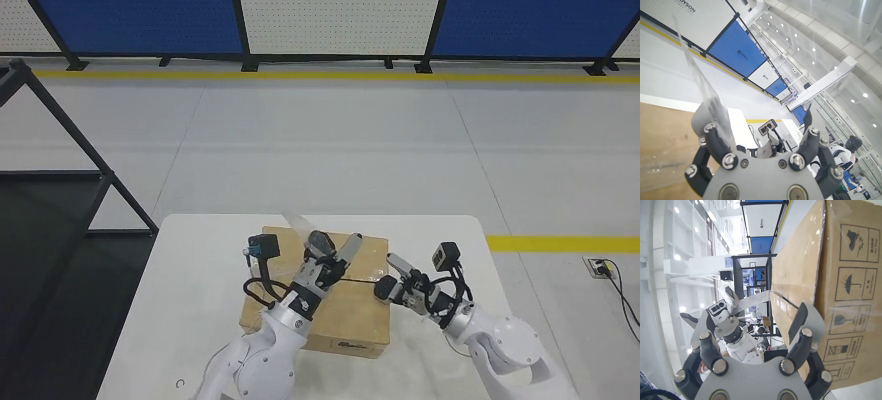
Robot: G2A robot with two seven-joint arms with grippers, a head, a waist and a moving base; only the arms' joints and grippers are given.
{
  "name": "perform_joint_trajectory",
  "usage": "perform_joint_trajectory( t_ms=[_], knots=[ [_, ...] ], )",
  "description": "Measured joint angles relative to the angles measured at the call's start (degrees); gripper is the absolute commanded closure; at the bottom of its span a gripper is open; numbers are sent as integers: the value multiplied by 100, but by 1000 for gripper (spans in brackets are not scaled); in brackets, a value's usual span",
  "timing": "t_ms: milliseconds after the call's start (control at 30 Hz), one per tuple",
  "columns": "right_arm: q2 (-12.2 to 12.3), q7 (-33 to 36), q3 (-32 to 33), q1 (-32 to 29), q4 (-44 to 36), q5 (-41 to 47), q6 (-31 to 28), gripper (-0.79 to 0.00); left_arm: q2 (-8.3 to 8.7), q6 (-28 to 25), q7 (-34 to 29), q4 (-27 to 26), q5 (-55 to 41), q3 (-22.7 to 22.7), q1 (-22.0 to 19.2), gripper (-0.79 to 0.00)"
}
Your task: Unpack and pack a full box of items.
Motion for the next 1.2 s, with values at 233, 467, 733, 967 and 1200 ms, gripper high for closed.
perform_joint_trajectory(
  t_ms=[233, 467, 733, 967, 1200],
  knots=[
    [-12, -76, 6, -4, 30, 47, -53, -785, -76, 76, -39, 94, 69, 128, -134, -785],
    [-4, 7, 54, -81, -3, 99, -76, -785, -170, 181, -107, 277, 95, 293, -316, -785],
    [-10, 49, 29, -76, 38, 116, -60, -785, -253, 200, -148, 462, 132, 384, -396, -785],
    [-16, 83, 7, -33, 97, 106, -48, -785, -276, 45, -255, 313, 24, 289, -262, -785],
    [-14, 108, 10, -17, 106, 74, -18, -785, -196, -471, -287, -414, -239, -252, 275, -785]
  ],
)
